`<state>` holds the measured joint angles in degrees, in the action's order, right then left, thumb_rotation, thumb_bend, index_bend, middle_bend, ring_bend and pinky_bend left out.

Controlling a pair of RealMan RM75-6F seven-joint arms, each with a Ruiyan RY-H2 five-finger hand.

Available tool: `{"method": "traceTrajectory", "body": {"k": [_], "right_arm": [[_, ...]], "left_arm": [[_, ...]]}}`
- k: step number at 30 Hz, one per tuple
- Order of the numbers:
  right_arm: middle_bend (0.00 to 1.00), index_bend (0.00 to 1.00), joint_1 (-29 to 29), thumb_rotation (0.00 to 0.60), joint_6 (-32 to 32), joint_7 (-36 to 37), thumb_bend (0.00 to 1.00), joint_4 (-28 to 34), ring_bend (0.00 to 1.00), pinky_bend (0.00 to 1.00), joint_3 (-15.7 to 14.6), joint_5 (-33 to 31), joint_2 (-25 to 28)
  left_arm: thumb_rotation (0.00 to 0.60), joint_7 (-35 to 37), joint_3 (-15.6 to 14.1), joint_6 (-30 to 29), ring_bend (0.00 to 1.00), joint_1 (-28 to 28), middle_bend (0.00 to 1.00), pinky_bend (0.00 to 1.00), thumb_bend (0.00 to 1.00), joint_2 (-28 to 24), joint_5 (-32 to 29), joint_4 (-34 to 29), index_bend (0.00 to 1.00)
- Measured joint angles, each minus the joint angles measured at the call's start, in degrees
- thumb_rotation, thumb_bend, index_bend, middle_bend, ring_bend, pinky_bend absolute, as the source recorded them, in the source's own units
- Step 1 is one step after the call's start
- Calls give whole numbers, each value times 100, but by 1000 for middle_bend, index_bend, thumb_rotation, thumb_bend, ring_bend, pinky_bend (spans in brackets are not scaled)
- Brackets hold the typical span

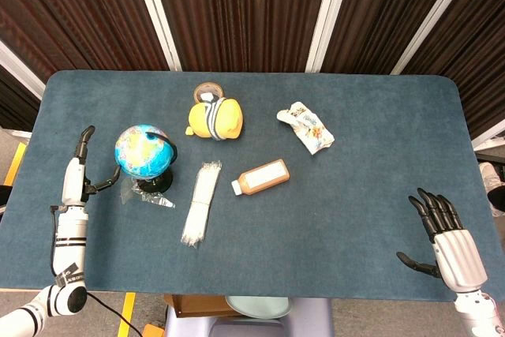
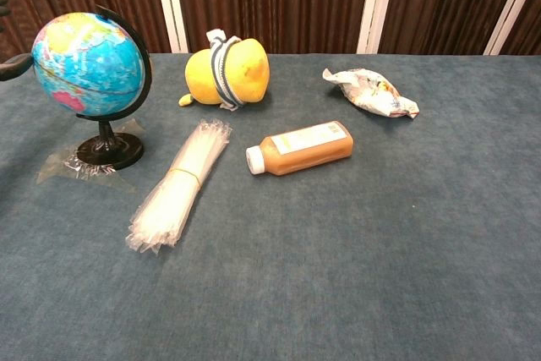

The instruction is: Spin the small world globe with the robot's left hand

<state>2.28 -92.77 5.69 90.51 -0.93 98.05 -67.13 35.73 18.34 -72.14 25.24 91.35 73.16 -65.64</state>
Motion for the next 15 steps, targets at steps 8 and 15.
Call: {"method": "traceTrajectory", "body": {"k": [8, 15], "right_arm": [[0, 0, 0, 600, 10, -26, 215, -5, 0, 0, 5, 2, -11], [0, 0, -7, 600, 7, -75, 214, -14, 0, 0, 20, -13, -30]], "left_arm": [[600, 76, 67, 111, 0, 55, 0, 0, 319, 32, -78, 140, 0], [600, 116, 137, 301, 0, 195, 0, 0, 319, 93, -145, 299, 0]]}}
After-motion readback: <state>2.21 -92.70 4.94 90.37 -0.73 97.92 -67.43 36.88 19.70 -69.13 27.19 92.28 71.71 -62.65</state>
